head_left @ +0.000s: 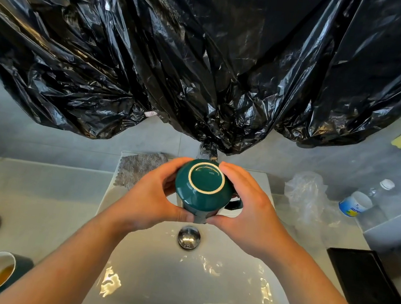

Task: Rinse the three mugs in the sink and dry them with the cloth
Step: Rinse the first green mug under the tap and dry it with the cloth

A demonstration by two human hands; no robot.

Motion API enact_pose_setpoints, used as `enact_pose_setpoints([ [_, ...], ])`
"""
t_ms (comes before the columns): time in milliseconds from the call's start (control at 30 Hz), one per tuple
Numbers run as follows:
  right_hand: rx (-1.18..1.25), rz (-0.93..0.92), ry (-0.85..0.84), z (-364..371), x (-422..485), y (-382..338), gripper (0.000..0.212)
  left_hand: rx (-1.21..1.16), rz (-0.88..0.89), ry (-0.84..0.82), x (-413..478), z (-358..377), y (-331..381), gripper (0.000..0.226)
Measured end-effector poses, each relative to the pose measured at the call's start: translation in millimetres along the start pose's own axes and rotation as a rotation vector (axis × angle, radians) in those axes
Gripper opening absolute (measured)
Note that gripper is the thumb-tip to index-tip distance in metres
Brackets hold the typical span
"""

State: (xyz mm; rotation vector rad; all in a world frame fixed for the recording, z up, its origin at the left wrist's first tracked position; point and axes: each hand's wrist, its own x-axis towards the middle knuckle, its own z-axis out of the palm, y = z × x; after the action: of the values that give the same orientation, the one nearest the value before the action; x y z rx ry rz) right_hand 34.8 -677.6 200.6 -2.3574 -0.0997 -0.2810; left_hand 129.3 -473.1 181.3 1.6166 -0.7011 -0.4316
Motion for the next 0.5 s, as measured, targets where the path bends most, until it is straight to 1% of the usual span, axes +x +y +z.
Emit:
enact_pose_setpoints([
  [400,0.001,-0.015,0.019,0.8,4.1,0.4,0.09,0.014,0.04,0.008,3.4,-1.6,-1.5,0.093],
  [500,0.008,-0.009,0.014,1.7,4.6,0.6,0.091,0.005,0.04,0.011,4.3,-2.2,-3.7,0.095],
])
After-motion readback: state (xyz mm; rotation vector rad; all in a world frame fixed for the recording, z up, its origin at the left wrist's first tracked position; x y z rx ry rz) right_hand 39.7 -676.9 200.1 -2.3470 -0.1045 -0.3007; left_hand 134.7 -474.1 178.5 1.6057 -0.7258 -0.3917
